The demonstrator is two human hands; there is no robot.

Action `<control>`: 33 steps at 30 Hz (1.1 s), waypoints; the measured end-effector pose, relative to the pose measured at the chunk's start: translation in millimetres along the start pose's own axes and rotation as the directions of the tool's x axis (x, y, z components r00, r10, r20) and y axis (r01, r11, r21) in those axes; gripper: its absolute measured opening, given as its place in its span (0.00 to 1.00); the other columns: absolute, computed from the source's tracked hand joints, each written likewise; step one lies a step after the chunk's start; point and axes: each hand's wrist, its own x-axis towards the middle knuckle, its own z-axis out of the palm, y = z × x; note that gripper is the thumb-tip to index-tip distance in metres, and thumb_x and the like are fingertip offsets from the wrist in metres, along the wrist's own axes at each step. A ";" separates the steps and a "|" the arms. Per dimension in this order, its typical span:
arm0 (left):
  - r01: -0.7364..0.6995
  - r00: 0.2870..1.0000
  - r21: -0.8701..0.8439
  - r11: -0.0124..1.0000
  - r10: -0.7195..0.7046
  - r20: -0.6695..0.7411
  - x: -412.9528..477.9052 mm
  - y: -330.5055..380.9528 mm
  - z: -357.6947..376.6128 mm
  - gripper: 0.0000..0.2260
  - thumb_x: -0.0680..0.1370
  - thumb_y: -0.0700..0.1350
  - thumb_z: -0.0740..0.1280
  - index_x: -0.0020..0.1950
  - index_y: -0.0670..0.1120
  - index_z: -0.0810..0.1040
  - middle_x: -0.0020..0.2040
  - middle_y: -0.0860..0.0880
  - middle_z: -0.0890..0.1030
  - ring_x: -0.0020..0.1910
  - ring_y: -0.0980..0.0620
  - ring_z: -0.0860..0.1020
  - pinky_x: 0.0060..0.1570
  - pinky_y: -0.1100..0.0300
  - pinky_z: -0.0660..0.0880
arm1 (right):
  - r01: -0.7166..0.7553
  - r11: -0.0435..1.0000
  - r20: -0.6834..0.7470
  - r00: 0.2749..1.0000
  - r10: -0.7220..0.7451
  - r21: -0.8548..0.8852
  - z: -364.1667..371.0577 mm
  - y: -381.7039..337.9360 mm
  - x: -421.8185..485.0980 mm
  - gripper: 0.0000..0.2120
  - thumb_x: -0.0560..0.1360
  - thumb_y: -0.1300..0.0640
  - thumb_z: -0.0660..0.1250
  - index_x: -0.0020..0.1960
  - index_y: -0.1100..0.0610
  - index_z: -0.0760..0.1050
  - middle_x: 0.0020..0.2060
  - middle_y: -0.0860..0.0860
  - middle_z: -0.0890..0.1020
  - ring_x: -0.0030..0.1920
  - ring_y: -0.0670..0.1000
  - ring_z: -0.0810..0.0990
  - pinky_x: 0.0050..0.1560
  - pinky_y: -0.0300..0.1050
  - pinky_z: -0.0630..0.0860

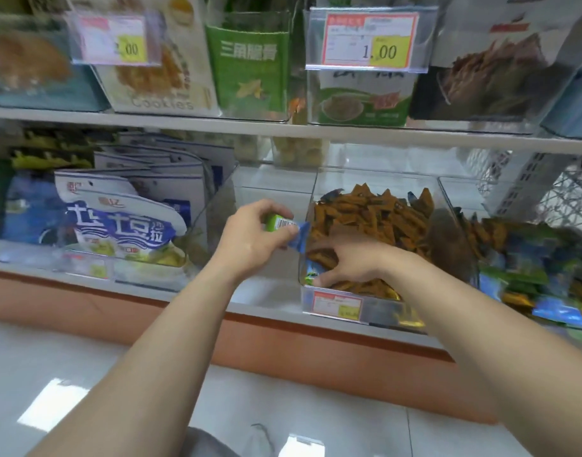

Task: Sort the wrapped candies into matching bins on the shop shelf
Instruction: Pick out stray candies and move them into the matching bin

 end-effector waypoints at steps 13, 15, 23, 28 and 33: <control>0.093 0.996 -0.215 0.972 -0.092 0.012 -9.0 9.7 1.5 0.08 0.78 0.42 0.70 0.57 0.46 0.77 0.52 0.41 0.80 0.39 0.43 0.85 0.34 0.55 0.81 | -0.040 0.975 -0.320 0.941 0.110 0.218 -7.6 3.3 -3.6 0.15 0.66 0.48 0.80 0.39 0.45 0.74 0.41 0.43 0.78 0.44 0.49 0.76 0.37 0.42 0.69; 0.106 0.994 -0.286 0.952 -0.103 0.026 -10.2 14.1 4.2 0.07 0.80 0.41 0.67 0.58 0.47 0.75 0.53 0.39 0.79 0.37 0.43 0.84 0.34 0.53 0.80 | -0.020 0.944 -0.413 0.896 0.163 0.330 -17.9 4.6 -12.5 0.11 0.69 0.51 0.79 0.42 0.47 0.76 0.41 0.45 0.80 0.43 0.49 0.79 0.39 0.44 0.73; 0.167 0.979 -0.438 0.883 -0.095 0.182 -14.0 42.1 45.3 0.09 0.80 0.48 0.68 0.58 0.47 0.77 0.55 0.45 0.80 0.42 0.51 0.84 0.48 0.51 0.83 | 0.167 0.695 -0.457 0.853 0.254 0.699 -37.2 15.4 -74.3 0.07 0.71 0.57 0.78 0.44 0.49 0.81 0.35 0.47 0.84 0.35 0.41 0.82 0.32 0.36 0.76; 0.046 0.971 -0.282 0.958 0.023 0.238 -18.3 50.5 67.7 0.11 0.78 0.43 0.72 0.59 0.46 0.77 0.52 0.40 0.82 0.48 0.43 0.84 0.46 0.49 0.83 | 0.228 0.528 -0.448 0.829 0.336 0.818 -27.4 18.8 -86.0 0.02 0.76 0.57 0.73 0.46 0.50 0.83 0.42 0.52 0.86 0.45 0.51 0.86 0.43 0.48 0.84; -0.025 0.995 -0.070 0.997 0.031 0.094 -6.9 34.3 44.6 0.10 0.76 0.43 0.72 0.56 0.50 0.79 0.51 0.45 0.83 0.49 0.45 0.83 0.51 0.45 0.81 | 0.107 0.804 -0.340 0.932 0.123 0.584 -4.8 28.5 -93.5 0.03 0.80 0.48 0.66 0.50 0.44 0.79 0.41 0.42 0.85 0.42 0.39 0.82 0.41 0.33 0.78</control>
